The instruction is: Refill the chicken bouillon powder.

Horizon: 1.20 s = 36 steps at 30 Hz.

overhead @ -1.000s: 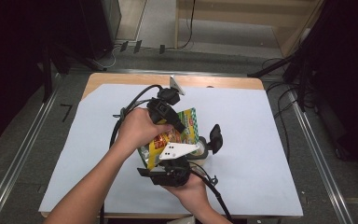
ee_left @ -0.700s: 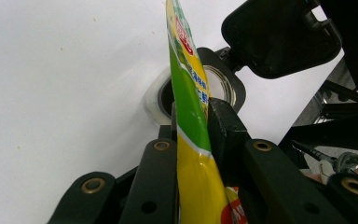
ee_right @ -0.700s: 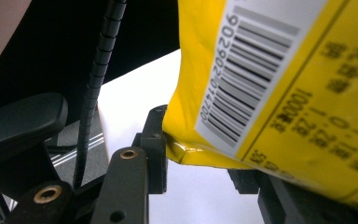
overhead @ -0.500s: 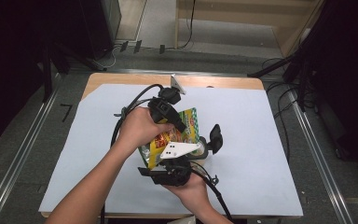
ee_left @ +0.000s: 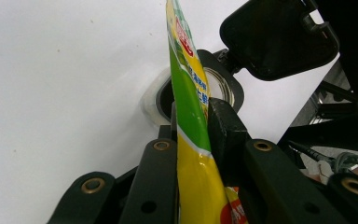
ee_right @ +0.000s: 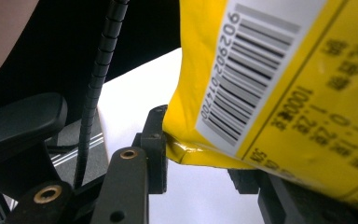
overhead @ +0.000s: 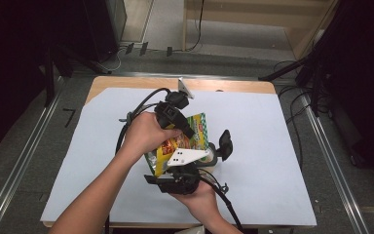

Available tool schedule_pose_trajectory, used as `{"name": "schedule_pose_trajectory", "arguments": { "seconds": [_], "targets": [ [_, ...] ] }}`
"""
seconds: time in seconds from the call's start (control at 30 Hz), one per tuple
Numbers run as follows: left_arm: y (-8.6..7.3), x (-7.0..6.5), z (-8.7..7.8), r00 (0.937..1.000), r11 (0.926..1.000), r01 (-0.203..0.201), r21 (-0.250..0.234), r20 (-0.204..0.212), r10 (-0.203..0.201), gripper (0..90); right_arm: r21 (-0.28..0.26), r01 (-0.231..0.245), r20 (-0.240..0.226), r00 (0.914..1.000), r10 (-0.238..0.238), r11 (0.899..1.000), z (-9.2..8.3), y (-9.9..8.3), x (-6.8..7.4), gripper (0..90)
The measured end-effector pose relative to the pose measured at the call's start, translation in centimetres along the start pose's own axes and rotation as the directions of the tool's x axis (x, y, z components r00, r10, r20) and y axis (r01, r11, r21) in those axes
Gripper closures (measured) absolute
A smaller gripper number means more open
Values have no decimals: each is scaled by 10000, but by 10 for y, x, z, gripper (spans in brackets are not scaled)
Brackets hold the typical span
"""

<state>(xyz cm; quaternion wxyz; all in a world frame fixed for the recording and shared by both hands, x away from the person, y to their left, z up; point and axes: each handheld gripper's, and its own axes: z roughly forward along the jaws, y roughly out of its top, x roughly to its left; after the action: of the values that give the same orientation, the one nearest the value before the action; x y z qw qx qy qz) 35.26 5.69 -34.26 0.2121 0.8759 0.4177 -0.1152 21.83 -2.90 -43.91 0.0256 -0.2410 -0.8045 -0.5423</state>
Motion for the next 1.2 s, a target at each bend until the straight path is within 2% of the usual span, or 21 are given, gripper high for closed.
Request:
{"name": "schedule_pose_trajectory", "arguments": {
  "seconds": [0.67,1.2],
  "targets": [
    [-5,-1,-1,10000,9998,19,-190,-69,-20,812,6,272,25,9996,-272,9996,2,-2,1,650],
    [0,-3,-2,10000,9998,-20,-194,-93,19,812,-172,8,44,10000,-7,9999,1,-1,-2,651]
  ]
}}
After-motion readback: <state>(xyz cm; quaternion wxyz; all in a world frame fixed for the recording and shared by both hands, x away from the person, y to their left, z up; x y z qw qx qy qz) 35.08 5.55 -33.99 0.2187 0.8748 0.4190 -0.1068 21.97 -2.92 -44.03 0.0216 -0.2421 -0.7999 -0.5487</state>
